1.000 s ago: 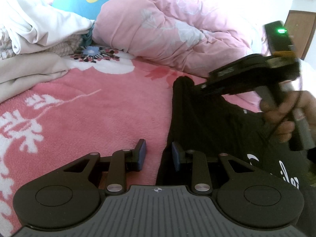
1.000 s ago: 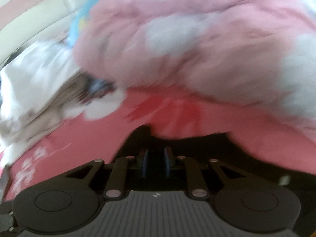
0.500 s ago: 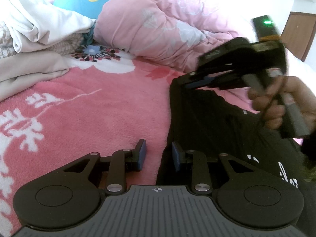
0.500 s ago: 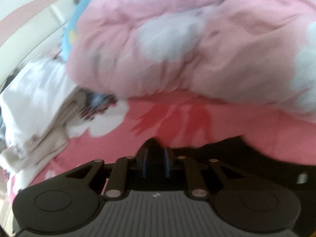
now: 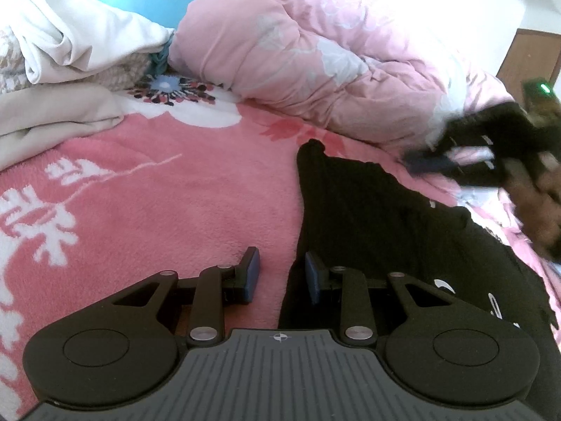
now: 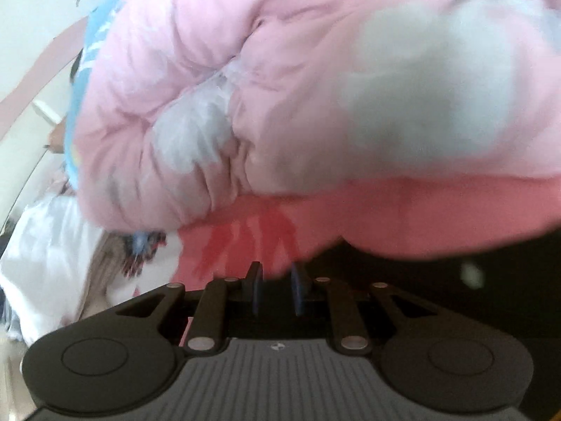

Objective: Fold clothes

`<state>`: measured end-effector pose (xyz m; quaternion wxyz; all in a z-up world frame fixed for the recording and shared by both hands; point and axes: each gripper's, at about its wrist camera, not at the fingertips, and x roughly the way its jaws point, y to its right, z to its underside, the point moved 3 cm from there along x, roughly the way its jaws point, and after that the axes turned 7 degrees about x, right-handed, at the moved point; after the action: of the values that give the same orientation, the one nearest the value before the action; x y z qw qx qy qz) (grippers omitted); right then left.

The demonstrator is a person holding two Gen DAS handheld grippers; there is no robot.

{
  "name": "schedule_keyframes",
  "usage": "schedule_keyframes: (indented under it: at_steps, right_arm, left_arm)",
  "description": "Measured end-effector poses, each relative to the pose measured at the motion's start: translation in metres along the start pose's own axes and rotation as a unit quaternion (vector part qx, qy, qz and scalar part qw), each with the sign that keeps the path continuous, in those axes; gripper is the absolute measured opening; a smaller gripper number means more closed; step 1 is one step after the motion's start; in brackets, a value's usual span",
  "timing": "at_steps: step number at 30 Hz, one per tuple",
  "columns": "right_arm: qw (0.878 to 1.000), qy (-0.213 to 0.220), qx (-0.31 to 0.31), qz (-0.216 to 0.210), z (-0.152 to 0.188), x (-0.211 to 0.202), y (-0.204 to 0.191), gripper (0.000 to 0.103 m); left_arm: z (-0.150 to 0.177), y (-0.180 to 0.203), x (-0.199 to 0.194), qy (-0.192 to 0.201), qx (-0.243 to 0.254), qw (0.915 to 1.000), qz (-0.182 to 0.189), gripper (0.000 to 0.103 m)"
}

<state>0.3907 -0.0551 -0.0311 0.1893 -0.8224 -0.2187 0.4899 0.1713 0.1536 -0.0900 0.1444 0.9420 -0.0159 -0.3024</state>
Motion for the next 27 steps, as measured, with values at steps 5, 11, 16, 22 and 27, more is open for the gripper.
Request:
schedule_keyframes:
  at_steps: [5,11,16,22,27]
  right_arm:
    - [0.999,-0.046,-0.003,0.018,0.026,-0.006,0.021,0.019]
    - [0.996,-0.005,0.043,0.076,0.028,-0.018,0.063,0.019]
    - [0.998,-0.004,0.044,0.044,0.033,-0.035,0.055,0.021]
    - [0.996,-0.057,-0.06,-0.016,0.074,-0.042,0.014,0.023]
    - [0.976,-0.092,-0.195,0.041,0.136,-0.053,0.016,0.024]
  left_arm:
    - [0.0,-0.001,0.0,0.0,-0.005,1.0,0.004,0.029]
    - [0.0,-0.001,0.0,0.0,-0.007,1.0,0.006,0.029]
    - [0.0,-0.002,0.0,0.0,-0.008,0.9999,0.007,0.029]
    - [0.0,-0.003,0.001,0.0,-0.011,0.9999,0.009,0.029]
    - [0.001,-0.002,0.001,0.001,-0.014,0.9998,0.011,0.029]
